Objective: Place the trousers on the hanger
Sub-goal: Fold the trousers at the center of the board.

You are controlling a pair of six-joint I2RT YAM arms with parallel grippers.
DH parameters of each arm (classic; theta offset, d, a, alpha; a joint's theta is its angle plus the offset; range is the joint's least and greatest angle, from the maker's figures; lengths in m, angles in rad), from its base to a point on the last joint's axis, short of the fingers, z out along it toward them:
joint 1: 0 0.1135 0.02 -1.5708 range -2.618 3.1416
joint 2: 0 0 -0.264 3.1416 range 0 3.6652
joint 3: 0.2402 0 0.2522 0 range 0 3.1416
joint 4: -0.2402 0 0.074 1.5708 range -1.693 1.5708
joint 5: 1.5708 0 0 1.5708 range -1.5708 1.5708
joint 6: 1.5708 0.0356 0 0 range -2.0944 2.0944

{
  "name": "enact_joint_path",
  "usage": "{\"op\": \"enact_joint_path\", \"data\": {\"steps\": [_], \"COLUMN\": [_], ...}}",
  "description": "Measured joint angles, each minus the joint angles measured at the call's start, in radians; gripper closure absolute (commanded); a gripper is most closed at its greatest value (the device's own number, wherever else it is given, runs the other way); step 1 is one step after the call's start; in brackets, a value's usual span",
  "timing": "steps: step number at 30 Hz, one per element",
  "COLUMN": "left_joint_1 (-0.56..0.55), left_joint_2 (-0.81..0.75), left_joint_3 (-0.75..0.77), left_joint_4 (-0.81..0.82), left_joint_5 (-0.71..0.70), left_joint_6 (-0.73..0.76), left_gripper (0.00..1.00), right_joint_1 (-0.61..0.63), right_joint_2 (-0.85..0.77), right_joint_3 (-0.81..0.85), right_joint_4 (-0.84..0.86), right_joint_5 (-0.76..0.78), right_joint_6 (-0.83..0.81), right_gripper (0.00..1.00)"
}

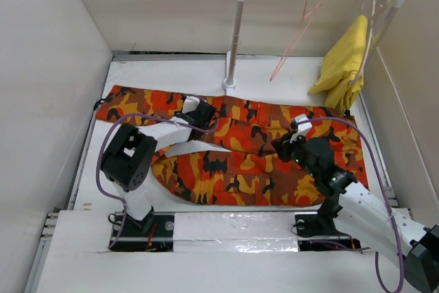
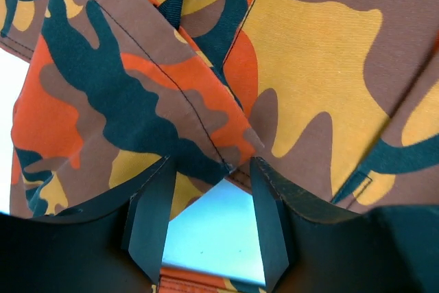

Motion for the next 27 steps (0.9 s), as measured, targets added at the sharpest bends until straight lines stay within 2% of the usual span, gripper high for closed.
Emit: {"op": "enact_joint_path", "data": {"steps": [8,10,12,19,23,27], "left_joint_1": [0.015,0.017,0.021,0.029,0.030,0.036], "left_joint_2": [0.071,0.079,0.082,-0.001,-0.225,-0.528], "left_joint_3": [0.035,0.045,0.052,0.042,-0.010,-0.029], "left_joint_4": [0.000,-0.001,-0.003,-0.011,-0.016,-0.029], "left_joint_5": [-0.009,-0.014,-0.020,-0.023,0.009,0.056], "left_joint_6": [0.012,0.009,0.002,-0.024,-0.042,-0.050], "left_gripper": [0.56,0.81,1.00,1.00,1.00,1.00], "right_joint_1": [0.000,0.000,0.000,0.000,0.000,0.000], "right_joint_2": [0.000,0.000,0.000,0.003,0.003,0.023], "right_joint_3": [0.000,0.000,0.000,0.000,0.000,0.000], "right_joint_4": [0.000,0.000,0.000,0.000,0.000,-0.001], "right_joint_5": [-0.005,-0.006,-0.008,-0.010,-0.003,0.034], "right_joint_6": [0.000,0.000,0.000,0.000,0.003,0.017], "right_gripper": [0.78,0.78,0.78,0.77,0.72,0.61]}}
